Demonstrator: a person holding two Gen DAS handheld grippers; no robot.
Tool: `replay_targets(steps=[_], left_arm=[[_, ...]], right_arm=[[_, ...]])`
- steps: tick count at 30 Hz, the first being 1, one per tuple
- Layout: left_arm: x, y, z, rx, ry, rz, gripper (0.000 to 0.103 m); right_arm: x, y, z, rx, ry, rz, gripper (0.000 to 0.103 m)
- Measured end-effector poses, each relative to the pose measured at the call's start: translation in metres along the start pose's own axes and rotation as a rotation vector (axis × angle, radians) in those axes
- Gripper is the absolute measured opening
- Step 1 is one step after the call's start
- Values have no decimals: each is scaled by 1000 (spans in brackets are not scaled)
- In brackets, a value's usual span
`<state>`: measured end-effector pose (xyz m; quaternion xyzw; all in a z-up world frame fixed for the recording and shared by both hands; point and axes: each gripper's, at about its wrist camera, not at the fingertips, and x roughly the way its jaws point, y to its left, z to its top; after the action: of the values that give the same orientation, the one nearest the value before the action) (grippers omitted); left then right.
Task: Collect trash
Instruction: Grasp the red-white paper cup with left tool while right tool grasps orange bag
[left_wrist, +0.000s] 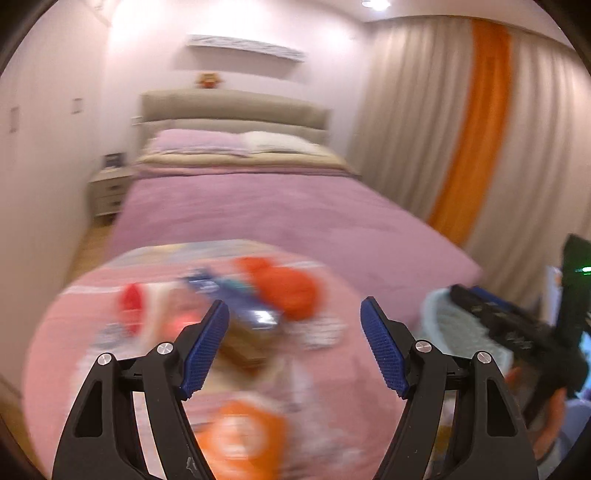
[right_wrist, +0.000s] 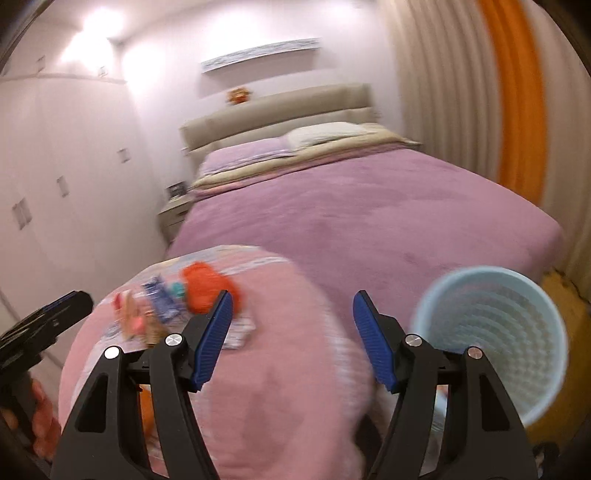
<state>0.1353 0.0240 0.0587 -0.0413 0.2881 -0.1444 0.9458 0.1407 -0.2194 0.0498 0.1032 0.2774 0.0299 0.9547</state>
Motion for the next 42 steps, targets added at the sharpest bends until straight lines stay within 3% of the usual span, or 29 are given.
replay_targets(steps=[6,12,18,21,25,27,33,37,42], left_arm=[[30,85,-6,-90,81,150,72],[66,125,-9,-132,145,171,72],[97,127,-10,-118,187,213,72],[108,130,-11,-120,198,271,72],[104,137,-17,-143,189,269,68],[101,139,-19,-151,184,251,65],[88,140,-20,-154,153,224,65],[93,144,-22,-170,166,239,64],[100,136,-24,-147,177,268,64]], right_arm=[[50,50,9,-97,67,83,64],[102,73,13,-160,131,109,64],[150,79,18,-160,209,129,64],[170,79,19,-144,244,146,64],[191,83,18,-155,296,189,65],[198,86,16,-169,317,204,70],[213,95,6,-200,354,203,70],[213,95,1,-191,344,218,61],[212,94,0,-189,340,218,60]])
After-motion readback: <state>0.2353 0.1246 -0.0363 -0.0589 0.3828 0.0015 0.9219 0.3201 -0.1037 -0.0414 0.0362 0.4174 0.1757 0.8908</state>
